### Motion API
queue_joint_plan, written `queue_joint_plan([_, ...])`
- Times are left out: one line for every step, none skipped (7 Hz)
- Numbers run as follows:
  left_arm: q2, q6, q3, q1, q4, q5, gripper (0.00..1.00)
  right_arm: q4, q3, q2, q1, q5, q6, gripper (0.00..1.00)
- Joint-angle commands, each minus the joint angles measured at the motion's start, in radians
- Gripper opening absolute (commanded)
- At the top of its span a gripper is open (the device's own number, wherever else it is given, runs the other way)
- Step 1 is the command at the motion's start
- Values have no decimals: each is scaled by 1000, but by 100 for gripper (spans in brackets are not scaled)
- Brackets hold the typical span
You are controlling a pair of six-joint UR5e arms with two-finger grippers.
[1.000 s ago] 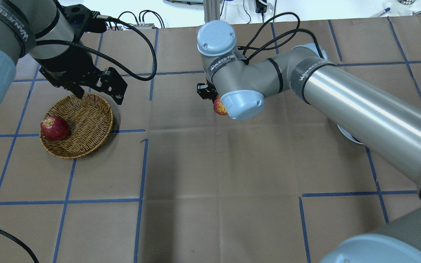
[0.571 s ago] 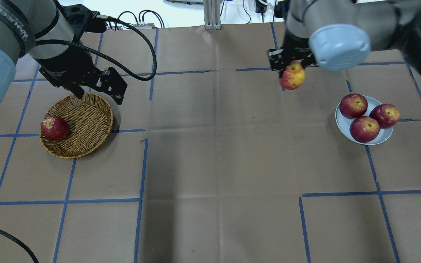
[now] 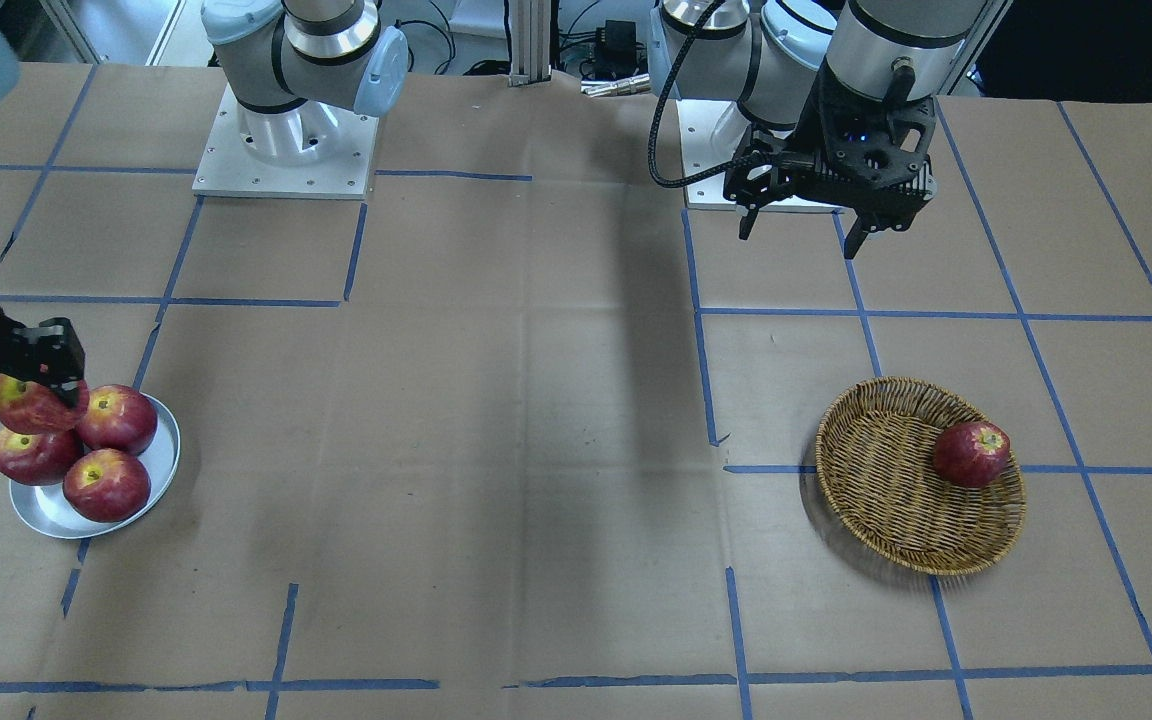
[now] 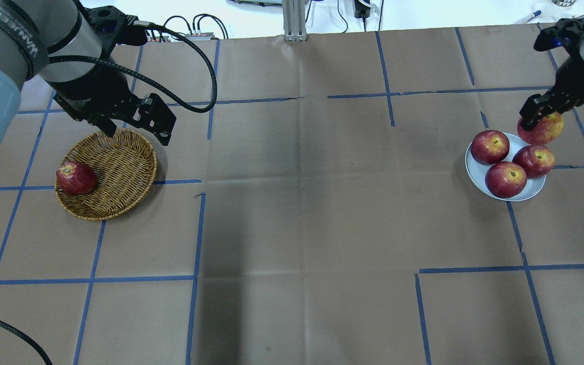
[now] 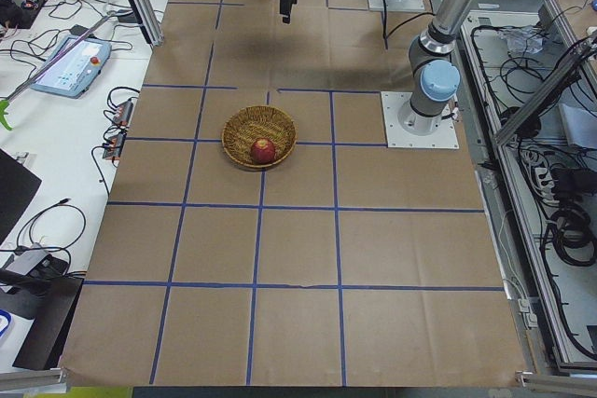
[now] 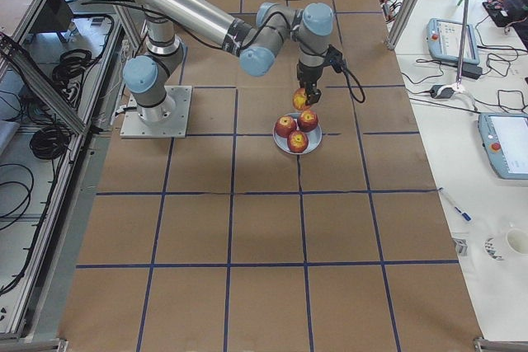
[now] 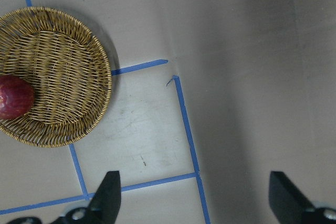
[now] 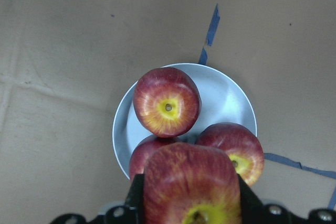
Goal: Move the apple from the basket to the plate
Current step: 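Carry the apple with the right gripper and lower it onto the plate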
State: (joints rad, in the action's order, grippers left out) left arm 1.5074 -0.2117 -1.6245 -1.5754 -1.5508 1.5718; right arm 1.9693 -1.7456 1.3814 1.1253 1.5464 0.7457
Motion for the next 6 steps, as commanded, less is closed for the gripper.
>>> queue_joint_plan([-1,0,0,0,0,1,99,167,-128,-8,-35,-9,41,33])
queue_joint_plan([-1,0,0,0,0,1,99,178,-153,-7,-35,-11,38,33])
queue_joint_plan([-1,0,0,0,0,2,99,183,-152,-7,-35,-12,35,33])
queue_joint_plan([-1,0,0,0,0,2,99,213,-152,-7,-35,-14,34,33])
queue_joint_plan([-1,0,0,0,0,2,99,245,-150,-21,-35,-31,32,34])
queue_joint_plan([-1,0,0,0,0,1,99,253,-150,-39,-35,-43,32,34])
